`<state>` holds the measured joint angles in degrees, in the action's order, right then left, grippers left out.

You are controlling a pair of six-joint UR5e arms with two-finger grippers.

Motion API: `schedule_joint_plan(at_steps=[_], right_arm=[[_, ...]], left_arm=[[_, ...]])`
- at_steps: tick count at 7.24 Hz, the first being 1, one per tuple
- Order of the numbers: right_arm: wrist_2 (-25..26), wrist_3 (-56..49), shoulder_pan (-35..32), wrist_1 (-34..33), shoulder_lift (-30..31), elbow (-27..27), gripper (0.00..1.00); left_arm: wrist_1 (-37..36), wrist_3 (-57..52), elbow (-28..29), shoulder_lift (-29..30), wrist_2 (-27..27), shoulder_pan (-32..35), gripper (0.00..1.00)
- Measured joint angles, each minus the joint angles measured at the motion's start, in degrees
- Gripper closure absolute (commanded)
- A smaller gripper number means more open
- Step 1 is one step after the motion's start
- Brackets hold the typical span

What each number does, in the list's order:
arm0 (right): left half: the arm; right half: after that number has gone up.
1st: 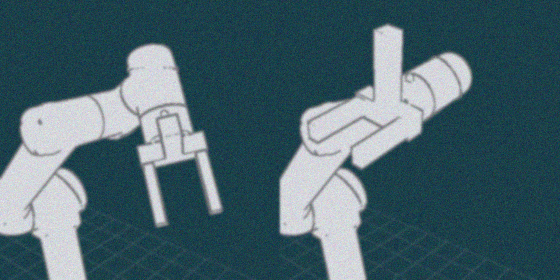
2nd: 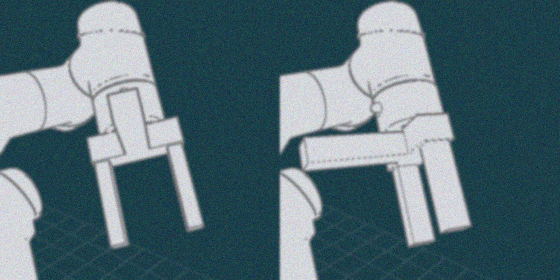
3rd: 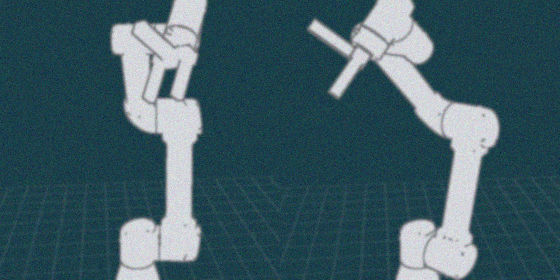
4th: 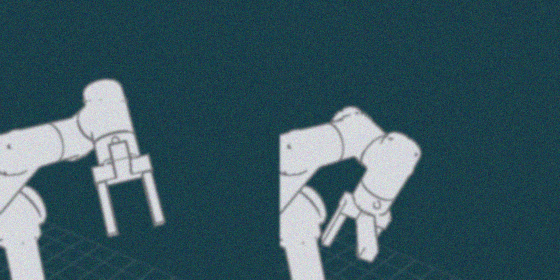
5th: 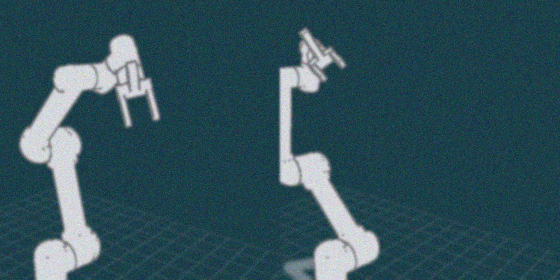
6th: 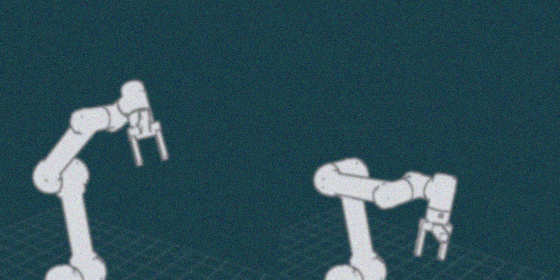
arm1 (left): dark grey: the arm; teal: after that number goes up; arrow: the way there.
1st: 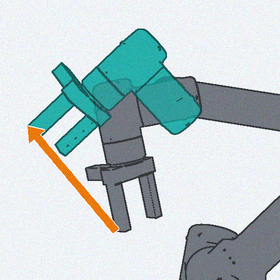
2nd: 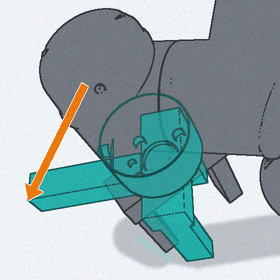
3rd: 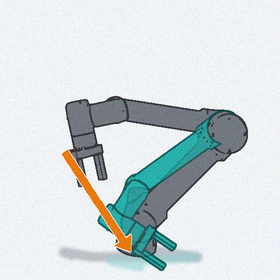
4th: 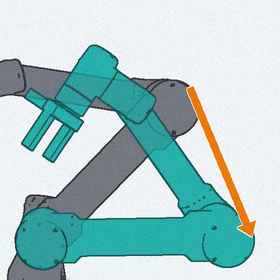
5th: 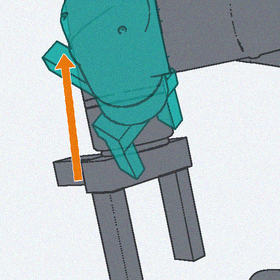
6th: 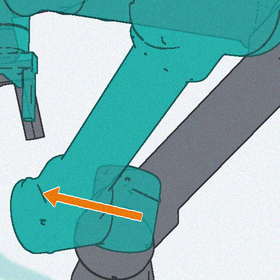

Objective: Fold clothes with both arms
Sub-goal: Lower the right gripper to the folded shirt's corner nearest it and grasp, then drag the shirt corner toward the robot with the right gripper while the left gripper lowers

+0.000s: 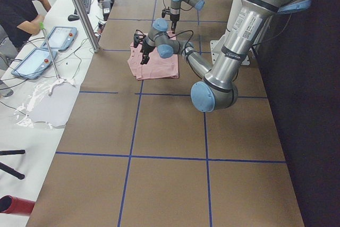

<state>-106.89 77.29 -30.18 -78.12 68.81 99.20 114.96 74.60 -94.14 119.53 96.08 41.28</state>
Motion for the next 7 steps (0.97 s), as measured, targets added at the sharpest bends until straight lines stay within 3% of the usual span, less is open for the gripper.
schedule_joint_plan(at_steps=[4,7], right_arm=[[-0.2,0.0,-0.2,-0.4,1.5,2.2,1.00],[-1.7,1.1,2.7,-0.9,13.5,13.9,1.00]], left_arm=[[0.0,-0.1,0.0,0.2,0.0,-0.1,0.00],[0.0,-0.1,-0.5,0.3,-0.2,-0.1,0.00]])
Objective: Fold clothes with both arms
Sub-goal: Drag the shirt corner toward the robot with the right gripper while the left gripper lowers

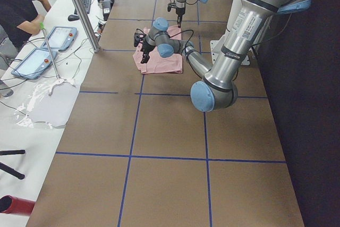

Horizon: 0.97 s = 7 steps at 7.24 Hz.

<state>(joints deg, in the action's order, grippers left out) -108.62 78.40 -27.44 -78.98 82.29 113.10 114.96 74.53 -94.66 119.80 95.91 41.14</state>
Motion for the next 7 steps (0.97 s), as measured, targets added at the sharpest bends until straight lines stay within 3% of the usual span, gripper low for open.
schedule_joint_plan(at_steps=[3,4,5,7], right_arm=[[-1.2,12.4,11.9,-0.6,9.5,10.4,1.00],[-1.1,17.1,16.3,-0.6,10.3,11.9,0.11],[-1.1,20.2,19.7,-0.6,10.6,12.9,0.00],[-1.0,24.4,21.0,-0.4,10.2,14.9,0.00]], left_arm=[[-0.1,0.0,-1.0,-0.1,-0.2,0.0,0.00],[-0.1,-0.1,-1.1,-0.1,-0.2,0.0,0.00],[-0.1,-0.1,-1.2,-0.1,-0.2,0.0,0.00],[-0.5,0.8,-1.5,-0.1,0.1,-1.4,0.00]])
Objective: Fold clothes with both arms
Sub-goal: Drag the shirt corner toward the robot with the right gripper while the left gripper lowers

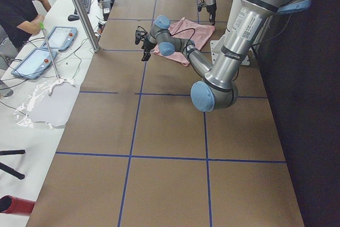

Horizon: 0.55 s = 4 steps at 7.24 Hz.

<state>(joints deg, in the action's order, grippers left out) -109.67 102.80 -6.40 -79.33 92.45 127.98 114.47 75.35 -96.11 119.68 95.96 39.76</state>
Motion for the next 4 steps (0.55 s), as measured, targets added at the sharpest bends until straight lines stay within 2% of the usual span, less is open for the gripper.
schedule_joint_plan(at_steps=[2,4], right_arm=[[-0.2,0.2,-5.8,0.6,-1.7,1.3,0.00],[0.1,-7.1,-14.1,0.7,-4.3,1.2,0.00]], left_arm=[[-5.5,7.4,-2.1,-0.1,0.0,-5.4,0.00],[-15.0,19.7,-5.6,0.0,-0.7,-13.4,0.00]])
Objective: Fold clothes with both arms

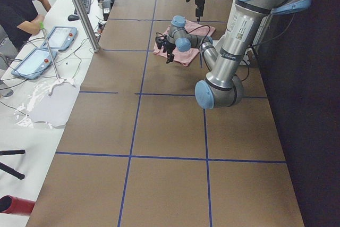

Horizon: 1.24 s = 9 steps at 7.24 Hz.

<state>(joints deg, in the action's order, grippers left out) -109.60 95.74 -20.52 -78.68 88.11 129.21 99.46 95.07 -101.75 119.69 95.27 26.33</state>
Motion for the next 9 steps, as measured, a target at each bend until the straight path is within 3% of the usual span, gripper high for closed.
schedule_joint_plan(at_steps=[2,5,6,7,8,9], right_arm=[[0.3,-7.4,-6.4,0.2,-1.7,-0.5,0.00],[2.0,-9.4,-8.5,0.5,-2.6,-1.0,0.00],[2.1,-9.4,-8.5,0.5,-2.6,-1.1,0.00],[2.2,-9.4,-8.5,0.5,-2.6,-1.2,0.00],[2.2,-9.4,-8.5,0.5,-2.6,-1.3,0.00],[2.2,-9.4,-8.5,0.5,-2.7,-1.4,0.00]], left_arm=[[-5.0,7.5,-1.0,0.2,-1.6,-6.0,0.00],[-6.3,10.4,-1.2,0.0,-2.0,-9.0,0.01],[-6.4,11.2,-1.2,-0.1,-2.0,-9.7,0.05],[-6.4,11.8,-1.2,-0.1,-2.1,-10.1,0.15],[-6.5,12.2,-1.2,-0.2,-2.1,-10.4,0.35],[-6.5,12.5,-1.2,-0.3,-2.1,-10.5,0.64]])
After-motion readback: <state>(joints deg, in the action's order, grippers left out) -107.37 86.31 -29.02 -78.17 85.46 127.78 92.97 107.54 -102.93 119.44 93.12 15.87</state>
